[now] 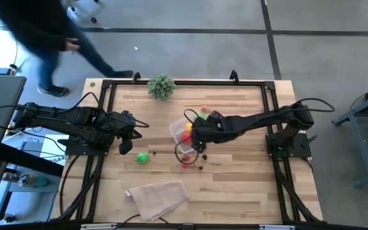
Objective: Pick and placing Produce into tupperware
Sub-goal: Put the red cherry into the transparent bin
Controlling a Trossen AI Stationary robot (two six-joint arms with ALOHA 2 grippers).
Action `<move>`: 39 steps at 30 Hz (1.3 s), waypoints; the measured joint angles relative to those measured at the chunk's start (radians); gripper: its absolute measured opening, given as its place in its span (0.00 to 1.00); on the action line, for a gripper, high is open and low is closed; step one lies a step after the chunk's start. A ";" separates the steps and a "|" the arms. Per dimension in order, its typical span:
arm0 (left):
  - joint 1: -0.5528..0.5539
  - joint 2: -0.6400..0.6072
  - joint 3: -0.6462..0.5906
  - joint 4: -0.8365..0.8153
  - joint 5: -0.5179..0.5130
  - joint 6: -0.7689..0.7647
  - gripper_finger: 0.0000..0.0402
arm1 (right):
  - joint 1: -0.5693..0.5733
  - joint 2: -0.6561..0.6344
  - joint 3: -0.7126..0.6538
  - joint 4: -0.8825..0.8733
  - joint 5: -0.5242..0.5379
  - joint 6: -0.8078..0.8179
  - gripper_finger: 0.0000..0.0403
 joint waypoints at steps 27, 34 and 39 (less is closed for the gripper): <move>0.000 0.000 0.000 0.000 0.000 0.000 0.00 | 0.050 -0.291 -0.538 0.157 0.010 0.479 0.79; 0.000 0.000 0.000 0.000 0.000 0.000 0.00 | -0.142 -0.468 -0.731 0.255 -0.031 0.468 0.79; 0.000 0.000 0.000 0.000 0.000 0.000 0.00 | -0.288 -0.477 -0.759 0.429 -0.121 0.106 0.79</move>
